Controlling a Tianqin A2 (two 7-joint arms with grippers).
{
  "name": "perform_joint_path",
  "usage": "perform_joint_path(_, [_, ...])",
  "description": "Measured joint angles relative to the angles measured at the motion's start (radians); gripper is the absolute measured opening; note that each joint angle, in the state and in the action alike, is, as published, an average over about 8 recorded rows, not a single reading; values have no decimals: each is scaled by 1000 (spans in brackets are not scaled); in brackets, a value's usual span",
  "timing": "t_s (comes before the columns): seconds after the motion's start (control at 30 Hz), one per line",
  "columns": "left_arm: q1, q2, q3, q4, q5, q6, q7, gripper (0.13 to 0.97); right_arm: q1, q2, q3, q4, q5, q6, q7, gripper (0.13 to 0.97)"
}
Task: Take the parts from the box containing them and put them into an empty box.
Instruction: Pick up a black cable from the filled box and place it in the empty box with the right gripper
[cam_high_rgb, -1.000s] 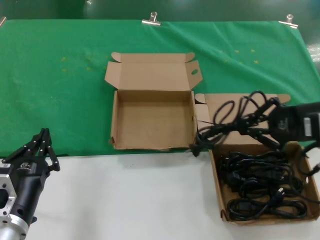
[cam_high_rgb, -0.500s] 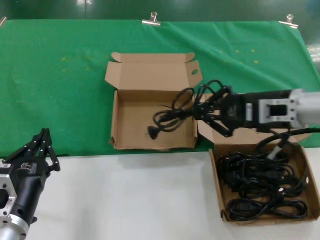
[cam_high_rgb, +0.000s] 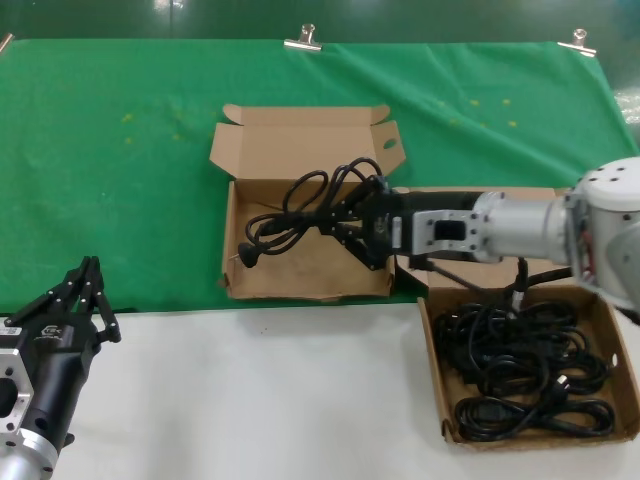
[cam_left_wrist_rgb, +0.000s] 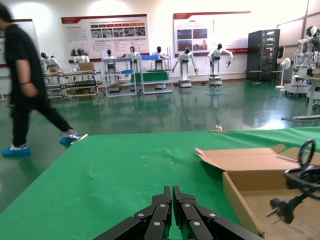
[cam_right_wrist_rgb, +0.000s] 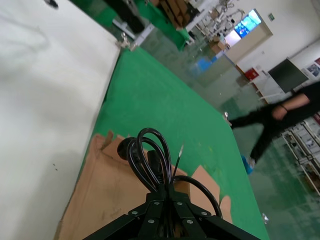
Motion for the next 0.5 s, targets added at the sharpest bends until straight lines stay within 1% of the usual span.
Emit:
perform_joint_path(0.1, [0,0,0,0,0,0,0,168,26,-49,26,-104,14,55,-92,154])
perform_joint_path(0.2, [0,0,0,0,0,0,0,168,36,-83,48,-169,23,110,-160,154])
perform_joint_path(0.33, [0,0,0,0,0,0,0,168,34,-108,69,-212,30,176,-223,154])
perform_joint_path(0.5, [0,0,0,0,0,0,0,168,21,-123,96,-230,41,243,-282,154])
